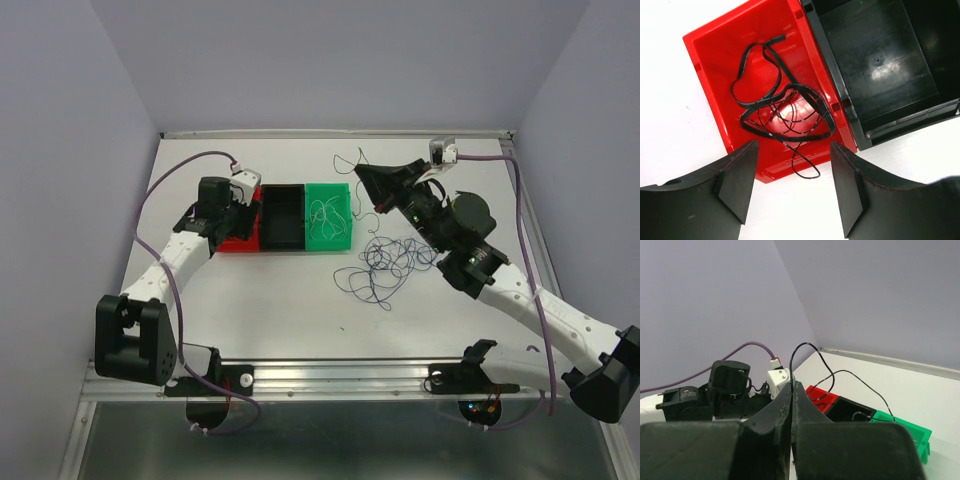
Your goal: Untangle the cables
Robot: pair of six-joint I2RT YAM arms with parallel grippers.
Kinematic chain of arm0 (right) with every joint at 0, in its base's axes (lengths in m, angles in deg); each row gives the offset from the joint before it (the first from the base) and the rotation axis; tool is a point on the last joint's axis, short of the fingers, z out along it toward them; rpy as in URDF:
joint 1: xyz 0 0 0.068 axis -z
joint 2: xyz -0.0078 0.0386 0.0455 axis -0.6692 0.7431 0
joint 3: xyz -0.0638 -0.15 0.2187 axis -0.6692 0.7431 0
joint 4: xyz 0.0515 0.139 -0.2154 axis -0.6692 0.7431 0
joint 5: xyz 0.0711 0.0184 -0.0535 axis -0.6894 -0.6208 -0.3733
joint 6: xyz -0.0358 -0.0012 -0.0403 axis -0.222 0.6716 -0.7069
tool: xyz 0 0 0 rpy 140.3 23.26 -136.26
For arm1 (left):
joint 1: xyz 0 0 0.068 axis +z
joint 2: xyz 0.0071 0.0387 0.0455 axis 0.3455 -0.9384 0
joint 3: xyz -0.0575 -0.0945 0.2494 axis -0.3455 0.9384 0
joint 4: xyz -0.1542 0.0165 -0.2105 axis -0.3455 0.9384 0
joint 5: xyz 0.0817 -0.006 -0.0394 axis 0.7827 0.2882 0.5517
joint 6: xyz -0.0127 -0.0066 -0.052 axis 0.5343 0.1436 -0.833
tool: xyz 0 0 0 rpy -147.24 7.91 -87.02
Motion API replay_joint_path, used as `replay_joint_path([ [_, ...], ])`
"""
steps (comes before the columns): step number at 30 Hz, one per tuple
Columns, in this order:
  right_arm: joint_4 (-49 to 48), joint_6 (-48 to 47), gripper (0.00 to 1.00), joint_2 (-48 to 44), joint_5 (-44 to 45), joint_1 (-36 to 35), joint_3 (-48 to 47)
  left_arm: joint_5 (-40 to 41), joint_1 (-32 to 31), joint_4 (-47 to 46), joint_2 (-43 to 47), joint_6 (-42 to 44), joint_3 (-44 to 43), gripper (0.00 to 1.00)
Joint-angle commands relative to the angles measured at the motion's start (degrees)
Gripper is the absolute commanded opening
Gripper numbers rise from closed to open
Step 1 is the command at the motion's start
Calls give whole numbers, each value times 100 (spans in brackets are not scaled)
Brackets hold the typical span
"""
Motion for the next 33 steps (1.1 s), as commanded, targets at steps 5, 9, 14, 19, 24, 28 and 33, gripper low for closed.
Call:
replay_joint_path([
  [5,-291,-28,1,21,-105,-4,-44,67,-31,-88,-247,163,12,58],
  [9,-317,-19,1,-6,-123,-4,-9,181,-13,-185,-520,172,-120,14],
  [14,-335,-19,1,3,-79,-4,0,585,-5,-405,-880,163,-471,0],
  [19,-344,-2,1,29,-105,-4,0,726,48,-449,-1687,216,-972,0],
  [24,-335,-11,1,-14,-96,-13,26,832,83,-519,-2584,198,-1534,0],
  [28,-335,-19,1,-67,-79,-4,70,955,101,-598,-3113,189,-1615,0],
  [33,-344,-11,1,-67,-52,-13,70,946,206,-871,-2631,119,-1317,0],
])
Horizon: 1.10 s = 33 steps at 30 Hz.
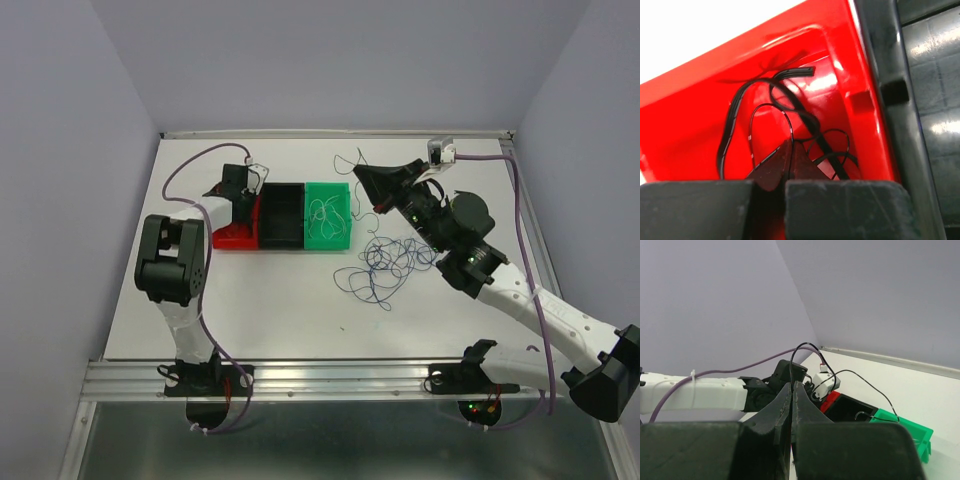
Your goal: Untangle the cables
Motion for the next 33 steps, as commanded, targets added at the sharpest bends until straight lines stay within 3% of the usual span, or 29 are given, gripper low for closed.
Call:
replay_joint_path([
  [1,-335,-11,1,-96,-9,-4,62,52,195,-209,781,-102,181,0],
  [6,-326,7,1,80,-70,-4,-44,-484,301,-330,1573,-120,514,25],
  [7,-326,7,1,106,-114,-4,-70,-736,301,-332,1801,-111,559,37],
  [10,-335,16,1,273,-289,-13,-306,-835,301,-358,2249,-128,743,55],
  [15,-860,172,1,563,-1466,-4,-598,-1178,301,-446,3102,-129,1112,67],
  [18,-1844,480,1,537,-1949,-4,-379,-1415,301,-551,3962,-163,1341,99],
  [24,-2541,640,1,765,-1837,-4,-534,-2170,301,-657,4834,-243,1482,99],
  [33,-2770,1149,1,1504,-1406,-4,-1853,-4683,293,-2036,5758,-1332,2203,99],
])
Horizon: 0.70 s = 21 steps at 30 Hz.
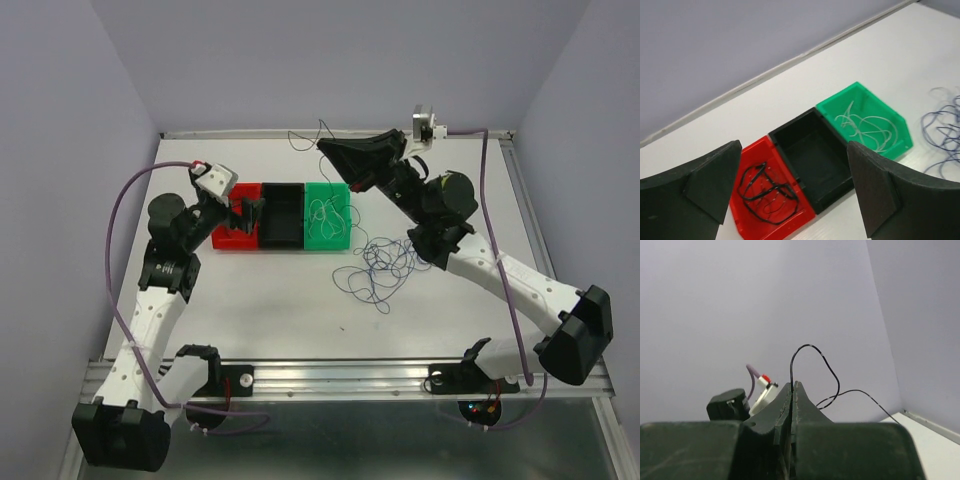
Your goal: Untangle the cables
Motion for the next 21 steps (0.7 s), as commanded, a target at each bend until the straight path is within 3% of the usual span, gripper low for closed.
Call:
replay_joint_path([
  [1,-523,371,1,151,189,-4,-960,-1637,-37,-963,34,-720,127,99],
  [4,-523,573,1,142,400,-4,-1181,-2420,-134,-1506,-264,-1184,74,99],
  [8,-558,811,1,63,629,-13,-1233,-2580,-327,-2551,-695,-1968,205,99],
  [16,-646,732,1,-95,1051,-13,-1120,-2265,-1653,-3248,-1776,-2206,-23,98],
  [21,-707,530,1,-446,1279,-4,-698,-2001,-2207,-3284,-1987,-2145,-137,98],
])
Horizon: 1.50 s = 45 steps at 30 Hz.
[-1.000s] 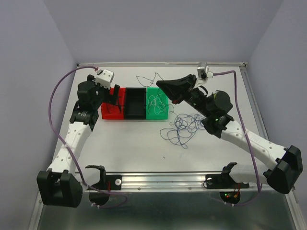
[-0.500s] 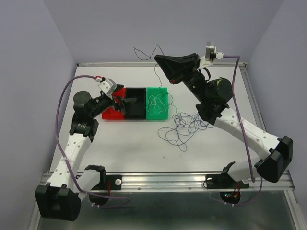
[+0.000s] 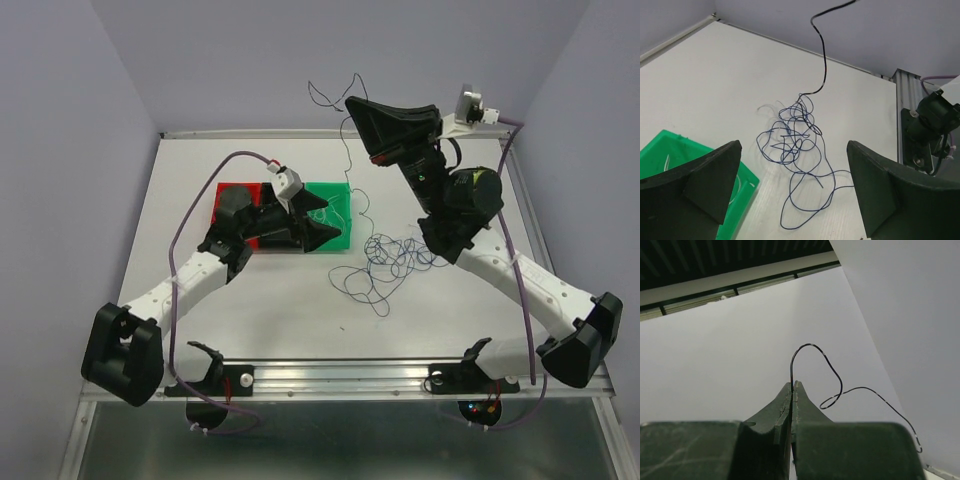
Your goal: Untangle the cables
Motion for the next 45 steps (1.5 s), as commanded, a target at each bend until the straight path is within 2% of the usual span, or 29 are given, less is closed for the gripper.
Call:
replay_joint_path([
  [1,-456,-196,1,-525,485,-4,355,279,-376,-633,-7,-18,-295,98],
  [8,-710,-328,1,-780,803,-13,690,833,-1009,-660,-815,-308,-724,93],
  [10,-772,-328,1,-807,865,-4,796,895,-1150,-660,-1209,-343,-970,89],
  [11,-807,-328,1,-833,891,-4,814,922,-1272,-634,-1351,-335,-1067,81],
  [18,-843,-442,1,-930,918,-4,919,1308,-1502,-151,-2230,-221,-1832,75],
  [21,-843,-442,1,-991,1040,-4,998,1343,-1607,-28,-2398,-168,-1999,56],
  [22,-843,-459,1,-1009,1058,-4,1025,1370,-1634,51,-2529,-150,-2052,39],
  [24,-852,-468,1,-1053,1164,-4,1086,1405,-1652,210,-2635,-89,-2122,23],
  [25,-852,-468,1,-1105,1207,-4,1112,1431,-1643,245,-2662,-62,-2149,0],
  [31,-834,-749,1,-1483,1515,-13,1595,1511,-1643,368,-2066,263,-2017,0],
  [33,-747,-863,1,-1808,1751,-4,1858,1415,-1617,701,-1679,316,-2096,0],
  [37,-325,-1223,1,-2554,2323,-13,2920,1300,-1511,1238,-776,403,-2289,0],
  [42,887,-1435,1,-3188,3166,-13,3801,949,-1511,2370,-175,850,-2763,0],
  [43,1045,-1435,1,-3267,3229,-4,3976,826,-1502,2842,-149,904,-3095,0],
  [45,1082,-1453,1,-3181,3134,-13,4406,738,-1502,3195,-140,1062,-3465,0],
])
